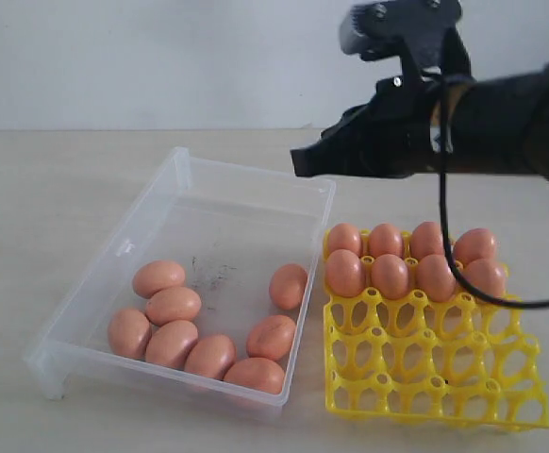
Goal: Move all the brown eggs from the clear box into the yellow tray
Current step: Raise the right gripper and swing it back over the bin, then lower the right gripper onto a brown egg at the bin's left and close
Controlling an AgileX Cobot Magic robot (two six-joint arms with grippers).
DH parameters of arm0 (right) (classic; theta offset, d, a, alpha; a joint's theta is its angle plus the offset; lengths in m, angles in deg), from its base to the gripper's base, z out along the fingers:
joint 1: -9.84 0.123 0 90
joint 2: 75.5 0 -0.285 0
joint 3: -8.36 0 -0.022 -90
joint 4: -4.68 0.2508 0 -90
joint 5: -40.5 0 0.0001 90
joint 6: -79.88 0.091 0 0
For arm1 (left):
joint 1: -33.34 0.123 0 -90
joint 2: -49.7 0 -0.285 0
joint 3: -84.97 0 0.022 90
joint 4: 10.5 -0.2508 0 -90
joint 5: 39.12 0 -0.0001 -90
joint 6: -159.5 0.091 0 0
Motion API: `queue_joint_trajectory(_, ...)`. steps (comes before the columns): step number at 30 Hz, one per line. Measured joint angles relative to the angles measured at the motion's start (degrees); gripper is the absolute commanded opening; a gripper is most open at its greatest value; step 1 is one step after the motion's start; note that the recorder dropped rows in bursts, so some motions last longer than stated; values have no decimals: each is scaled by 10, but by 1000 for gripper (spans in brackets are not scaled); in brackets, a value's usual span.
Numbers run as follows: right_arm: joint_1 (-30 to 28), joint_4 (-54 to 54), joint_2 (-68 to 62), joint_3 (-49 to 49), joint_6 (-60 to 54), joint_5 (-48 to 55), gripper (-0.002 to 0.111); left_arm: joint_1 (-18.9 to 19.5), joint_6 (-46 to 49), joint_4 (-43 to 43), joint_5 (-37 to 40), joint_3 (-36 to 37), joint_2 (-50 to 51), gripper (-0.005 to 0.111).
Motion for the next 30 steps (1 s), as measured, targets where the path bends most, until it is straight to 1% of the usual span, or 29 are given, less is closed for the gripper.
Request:
queue_joint_trajectory(2,24,-4,-16,65,-6,109,0,0,0,0,0,0,0,4)
queue_joint_trajectory(4,42,17,-34,122,-31,182,0,0,0,0,0,0,0,4)
queue_joint_trajectory(6,55,63,-58,163,-81,227,0,0,0,0,0,0,0,4)
queue_joint_trajectory(13,75,359,-162,288,-413,324,0,0,0,0,0,0,0,4)
queue_joint_trajectory(15,75,408,-200,322,-493,370,0,0,0,0,0,0,0,4)
queue_joint_trajectory(18,75,439,-251,357,-588,424,0,0,0,0,0,0,0,4)
queue_joint_trajectory(22,76,448,-295,371,-700,445,0,0,0,0,0,0,0,4)
queue_joint_trajectory(26,76,455,-311,375,-766,413,1,0,0,0,0,0,0,4)
queue_joint_trajectory(28,76,468,-312,375,-804,397,6,0,0,0,0,0,0,4)
queue_joint_trajectory(30,82,480,-312,375,-841,386,17,0,0,0,0,0,0,4)
